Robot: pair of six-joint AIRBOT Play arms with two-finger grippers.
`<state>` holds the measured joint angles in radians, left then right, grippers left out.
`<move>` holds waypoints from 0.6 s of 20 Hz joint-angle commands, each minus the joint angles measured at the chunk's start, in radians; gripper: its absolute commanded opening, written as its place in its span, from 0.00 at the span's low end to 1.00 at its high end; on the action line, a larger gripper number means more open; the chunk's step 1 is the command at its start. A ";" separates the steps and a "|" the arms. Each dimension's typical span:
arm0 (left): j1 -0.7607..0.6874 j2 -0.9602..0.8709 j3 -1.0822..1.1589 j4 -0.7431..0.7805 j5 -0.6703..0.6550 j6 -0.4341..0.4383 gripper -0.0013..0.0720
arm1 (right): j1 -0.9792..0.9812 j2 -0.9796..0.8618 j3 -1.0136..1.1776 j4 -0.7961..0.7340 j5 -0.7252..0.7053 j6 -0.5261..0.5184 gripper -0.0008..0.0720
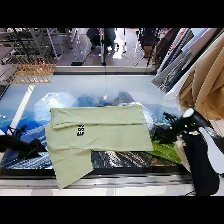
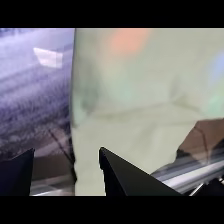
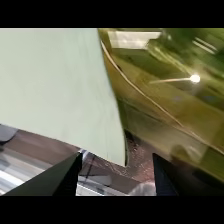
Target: Fold the clothes and pants, and hang the long-sleeved shirts on hangers.
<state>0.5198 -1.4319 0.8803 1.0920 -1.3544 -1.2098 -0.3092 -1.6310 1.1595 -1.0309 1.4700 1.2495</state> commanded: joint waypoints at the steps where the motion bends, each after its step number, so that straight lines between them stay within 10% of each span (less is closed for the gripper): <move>1: 0.003 0.072 -0.153 -0.064 0.062 0.106 0.60 | -0.072 0.029 -0.146 0.137 -0.044 -0.200 0.69; 7: 0.003 0.066 -0.224 -0.188 0.182 0.159 0.47 | -0.044 0.001 -0.219 0.218 -0.117 -0.311 0.58; 12: -0.005 0.056 -0.251 -0.190 0.166 0.183 0.12 | -0.031 -0.002 -0.219 0.227 -0.021 -0.327 0.04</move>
<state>0.5175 -1.3743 0.6456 0.9089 -1.1919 -1.0428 -0.3447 -1.6337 0.9470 -0.8219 1.3922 0.9470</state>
